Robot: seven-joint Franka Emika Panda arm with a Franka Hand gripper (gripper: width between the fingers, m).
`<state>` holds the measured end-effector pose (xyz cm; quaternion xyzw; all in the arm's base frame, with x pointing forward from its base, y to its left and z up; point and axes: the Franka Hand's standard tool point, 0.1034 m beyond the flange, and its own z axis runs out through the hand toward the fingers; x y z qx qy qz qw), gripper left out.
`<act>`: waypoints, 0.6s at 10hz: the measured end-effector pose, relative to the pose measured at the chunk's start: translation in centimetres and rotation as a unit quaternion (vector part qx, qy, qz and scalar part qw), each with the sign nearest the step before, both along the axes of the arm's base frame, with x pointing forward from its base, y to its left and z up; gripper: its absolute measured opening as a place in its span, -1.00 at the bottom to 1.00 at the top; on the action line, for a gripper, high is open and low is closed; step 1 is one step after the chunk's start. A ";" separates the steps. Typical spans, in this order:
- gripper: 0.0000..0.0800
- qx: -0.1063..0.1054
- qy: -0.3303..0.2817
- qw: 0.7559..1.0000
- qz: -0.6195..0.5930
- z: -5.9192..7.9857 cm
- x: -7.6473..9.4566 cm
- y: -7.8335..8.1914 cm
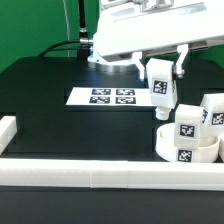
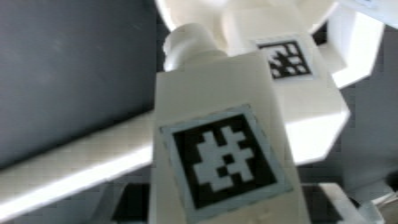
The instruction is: Assemble stool
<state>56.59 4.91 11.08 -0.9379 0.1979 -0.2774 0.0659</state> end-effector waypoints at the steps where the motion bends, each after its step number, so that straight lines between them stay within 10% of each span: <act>1: -0.18 0.002 0.003 1.000 0.009 -0.2 -0.2 1.0; 6: -0.18 0.003 0.016 1.000 0.015 -1.1 -0.7 1.5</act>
Offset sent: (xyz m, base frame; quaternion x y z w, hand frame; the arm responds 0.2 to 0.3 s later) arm 0.0000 0.0000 0.0000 0.0000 0.0000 0.0000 1.0000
